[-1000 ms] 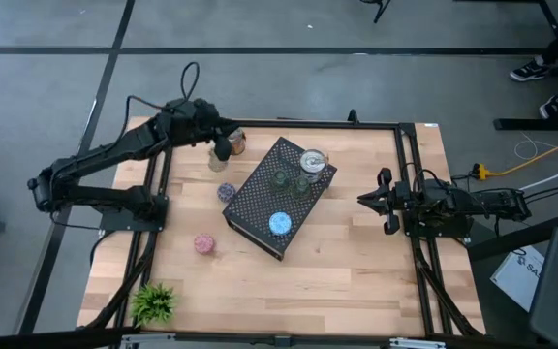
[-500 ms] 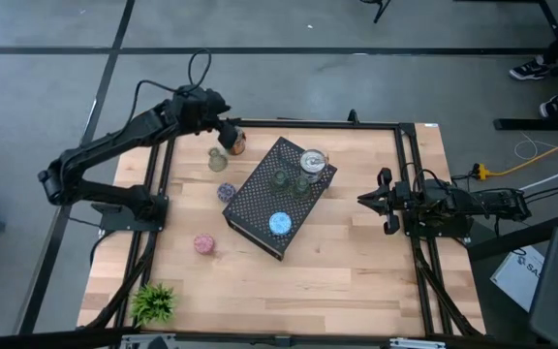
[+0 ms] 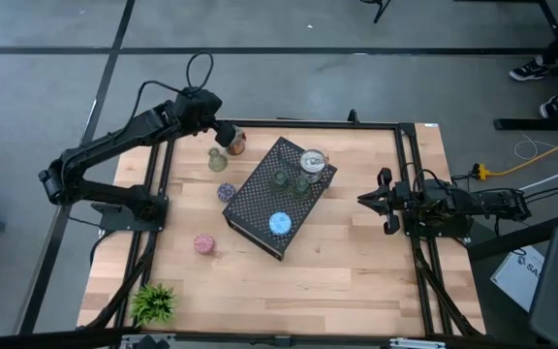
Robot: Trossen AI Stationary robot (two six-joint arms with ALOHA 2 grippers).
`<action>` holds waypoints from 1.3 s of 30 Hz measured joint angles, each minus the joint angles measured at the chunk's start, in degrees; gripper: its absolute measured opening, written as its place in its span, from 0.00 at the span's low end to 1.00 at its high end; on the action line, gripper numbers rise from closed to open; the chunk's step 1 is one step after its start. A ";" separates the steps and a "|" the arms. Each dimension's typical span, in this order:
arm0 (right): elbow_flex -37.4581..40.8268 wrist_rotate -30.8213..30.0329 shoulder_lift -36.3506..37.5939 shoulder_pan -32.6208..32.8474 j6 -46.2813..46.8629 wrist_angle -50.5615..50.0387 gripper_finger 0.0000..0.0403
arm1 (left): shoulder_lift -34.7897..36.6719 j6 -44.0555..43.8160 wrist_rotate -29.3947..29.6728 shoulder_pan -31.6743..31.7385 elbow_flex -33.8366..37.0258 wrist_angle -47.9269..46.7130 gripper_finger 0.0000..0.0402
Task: Pick & Place candle stick holders
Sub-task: Put the scented candle on the shelf
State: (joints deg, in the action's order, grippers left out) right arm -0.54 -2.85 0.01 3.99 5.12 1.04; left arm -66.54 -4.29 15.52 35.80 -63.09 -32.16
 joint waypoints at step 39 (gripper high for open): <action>0.00 0.00 0.00 0.01 -0.01 0.00 0.12 | -4.96 -4.12 -13.95 2.55 -0.60 -7.02 1.00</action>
State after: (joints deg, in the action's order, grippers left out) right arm -0.54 -2.85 0.01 4.00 5.11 1.04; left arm -71.51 -8.41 1.57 38.35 -63.69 -39.18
